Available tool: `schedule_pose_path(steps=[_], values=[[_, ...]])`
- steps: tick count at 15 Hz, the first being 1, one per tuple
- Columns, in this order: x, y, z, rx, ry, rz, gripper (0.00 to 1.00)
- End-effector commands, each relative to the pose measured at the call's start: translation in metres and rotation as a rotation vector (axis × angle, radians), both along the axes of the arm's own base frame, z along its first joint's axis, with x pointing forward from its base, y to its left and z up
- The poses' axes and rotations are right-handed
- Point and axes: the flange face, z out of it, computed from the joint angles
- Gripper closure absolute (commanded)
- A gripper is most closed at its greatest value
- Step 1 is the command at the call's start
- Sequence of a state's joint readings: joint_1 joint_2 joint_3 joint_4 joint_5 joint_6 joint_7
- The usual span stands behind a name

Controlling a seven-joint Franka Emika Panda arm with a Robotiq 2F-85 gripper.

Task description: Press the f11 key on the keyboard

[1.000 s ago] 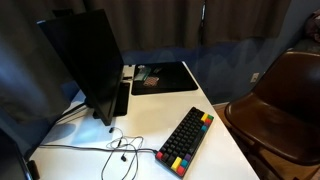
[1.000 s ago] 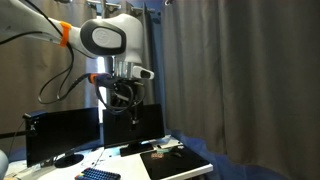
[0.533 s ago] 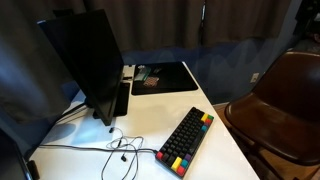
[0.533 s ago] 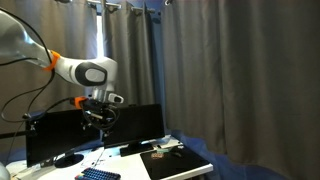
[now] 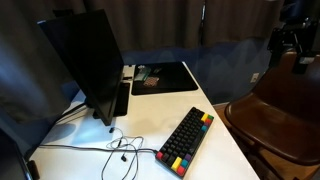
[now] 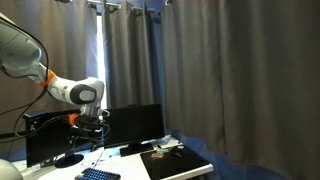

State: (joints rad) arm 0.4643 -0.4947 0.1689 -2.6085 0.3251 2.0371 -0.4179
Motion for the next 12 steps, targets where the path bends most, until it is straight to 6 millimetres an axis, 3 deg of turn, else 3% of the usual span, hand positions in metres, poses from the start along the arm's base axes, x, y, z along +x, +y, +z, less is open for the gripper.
schedule_pose_path(steps=[1, 7, 12], values=[[0.001, 0.0, 0.0, 0.0, 0.002, 0.003, 0.0], [0.002, 0.0, 0.001, 0.003, -0.001, 0.007, 0.0], [0.023, 0.048, -0.02, 0.138, -0.049, -0.076, 0.0]])
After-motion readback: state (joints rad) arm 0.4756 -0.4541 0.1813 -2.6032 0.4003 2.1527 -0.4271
